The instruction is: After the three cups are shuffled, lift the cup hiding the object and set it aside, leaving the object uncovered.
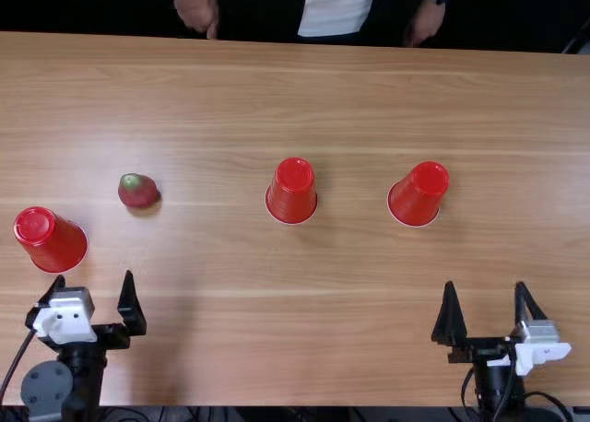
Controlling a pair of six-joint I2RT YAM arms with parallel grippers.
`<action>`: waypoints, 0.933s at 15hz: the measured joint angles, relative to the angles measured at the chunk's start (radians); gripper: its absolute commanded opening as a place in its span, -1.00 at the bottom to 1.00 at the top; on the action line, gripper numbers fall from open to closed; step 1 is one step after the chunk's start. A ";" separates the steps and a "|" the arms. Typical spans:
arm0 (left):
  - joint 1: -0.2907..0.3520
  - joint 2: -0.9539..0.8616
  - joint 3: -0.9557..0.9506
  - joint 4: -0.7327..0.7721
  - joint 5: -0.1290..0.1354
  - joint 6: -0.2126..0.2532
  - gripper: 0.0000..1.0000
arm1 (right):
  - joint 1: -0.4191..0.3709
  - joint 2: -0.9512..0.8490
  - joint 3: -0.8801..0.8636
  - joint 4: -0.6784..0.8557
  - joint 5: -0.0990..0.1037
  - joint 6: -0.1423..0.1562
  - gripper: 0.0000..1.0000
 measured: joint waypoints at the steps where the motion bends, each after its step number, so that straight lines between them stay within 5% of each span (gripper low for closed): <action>1: -0.002 -0.036 -0.029 0.011 0.002 0.000 1.00 | 0.000 0.000 -0.022 0.076 0.000 -0.001 1.00; 3: -0.002 -0.080 -0.053 0.022 0.015 0.000 1.00 | 0.000 0.000 -0.095 0.201 0.000 -0.004 1.00; 7: -0.002 -0.125 -0.113 0.078 0.089 0.002 1.00 | 0.000 0.000 -0.232 0.263 0.000 -0.005 1.00; 14: -0.002 -0.127 -0.108 0.041 0.101 0.003 1.00 | 0.000 0.000 -0.256 0.257 0.000 -0.005 1.00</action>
